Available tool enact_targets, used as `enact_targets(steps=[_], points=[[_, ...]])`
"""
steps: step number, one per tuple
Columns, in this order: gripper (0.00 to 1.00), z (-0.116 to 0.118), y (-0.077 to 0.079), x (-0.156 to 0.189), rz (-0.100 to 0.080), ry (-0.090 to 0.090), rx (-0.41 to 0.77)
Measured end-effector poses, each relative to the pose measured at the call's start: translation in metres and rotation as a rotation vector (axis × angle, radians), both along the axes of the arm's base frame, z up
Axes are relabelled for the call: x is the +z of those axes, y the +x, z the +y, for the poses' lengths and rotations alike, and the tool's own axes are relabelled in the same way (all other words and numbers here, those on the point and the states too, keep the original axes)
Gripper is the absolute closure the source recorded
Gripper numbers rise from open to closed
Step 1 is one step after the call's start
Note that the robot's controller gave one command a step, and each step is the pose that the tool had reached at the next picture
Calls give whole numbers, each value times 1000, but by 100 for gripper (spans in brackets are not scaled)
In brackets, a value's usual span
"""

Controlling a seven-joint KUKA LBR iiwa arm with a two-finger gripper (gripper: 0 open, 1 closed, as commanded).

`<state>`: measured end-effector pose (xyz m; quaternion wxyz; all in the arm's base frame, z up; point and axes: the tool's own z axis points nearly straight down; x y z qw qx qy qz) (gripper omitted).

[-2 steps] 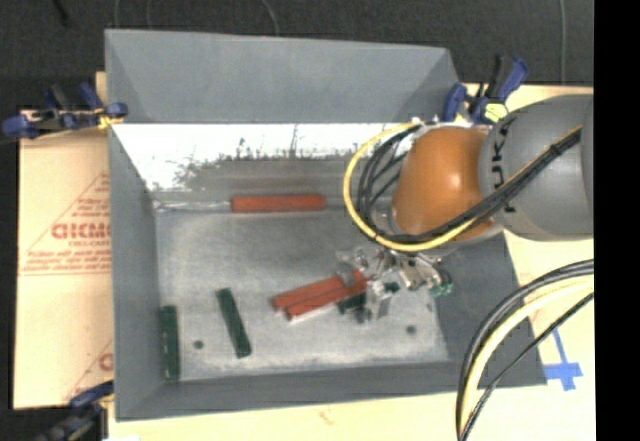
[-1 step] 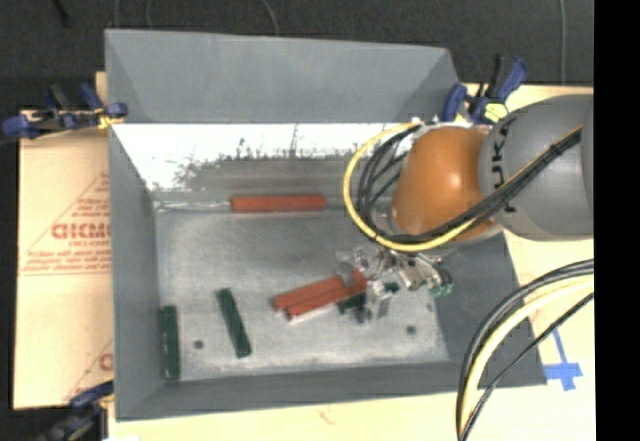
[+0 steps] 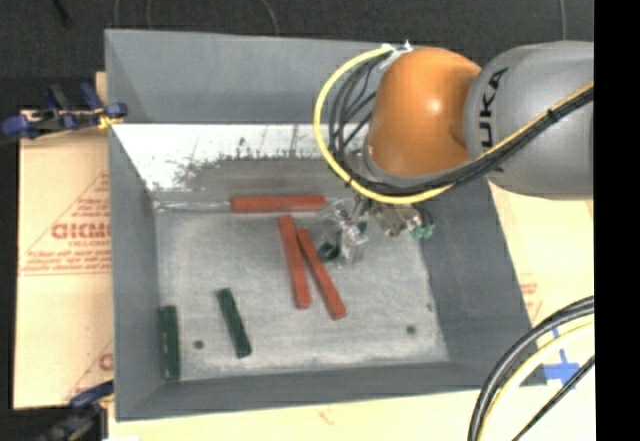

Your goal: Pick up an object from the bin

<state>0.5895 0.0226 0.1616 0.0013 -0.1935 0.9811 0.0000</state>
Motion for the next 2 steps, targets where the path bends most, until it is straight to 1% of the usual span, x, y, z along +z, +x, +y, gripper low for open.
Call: enact_targets(steps=[1,2], points=[[100,0,0,0,0,0,0],[100,40,2,84,-2,0,99]])
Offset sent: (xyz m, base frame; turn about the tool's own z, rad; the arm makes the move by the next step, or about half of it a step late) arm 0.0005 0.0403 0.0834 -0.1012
